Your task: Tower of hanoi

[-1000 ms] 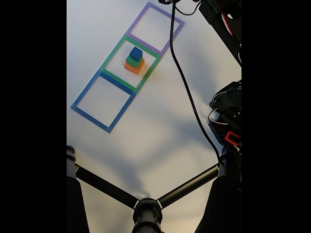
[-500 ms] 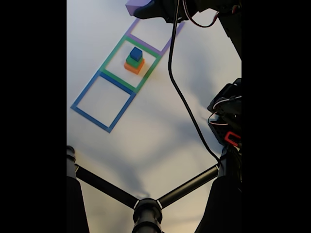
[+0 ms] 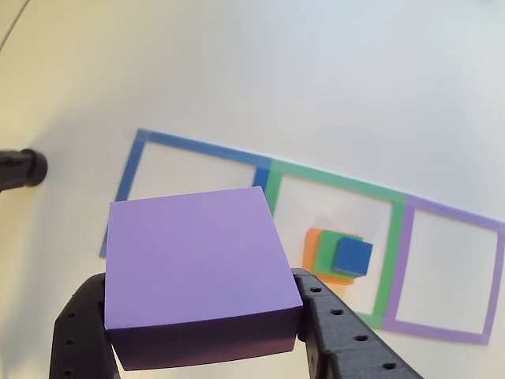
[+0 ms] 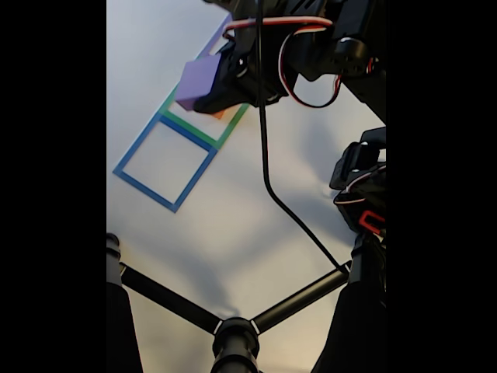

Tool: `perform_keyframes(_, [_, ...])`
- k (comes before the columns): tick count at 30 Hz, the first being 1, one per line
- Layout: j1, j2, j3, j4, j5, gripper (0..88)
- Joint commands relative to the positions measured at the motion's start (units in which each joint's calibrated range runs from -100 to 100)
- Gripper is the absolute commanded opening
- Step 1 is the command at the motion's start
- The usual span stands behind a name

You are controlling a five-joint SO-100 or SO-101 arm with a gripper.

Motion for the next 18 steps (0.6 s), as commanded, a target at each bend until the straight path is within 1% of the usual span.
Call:
perform_keyframes(1, [-5.4,-2.7,0.6,0.1,1.9,11.2])
perform_keyframes(3, [-7.1,-3.5,4.1,-2.0,1.9,11.2])
perform_keyframes(6, [-9.1,-6.4,14.0,-9.3,1.9,11.1])
perform_keyframes(13, [-9.6,-12.3,42.4,-35.6,1.9,11.3])
perform_keyframes(18, [-9.1,-11.0,56.3,-55.4,1.9,11.3])
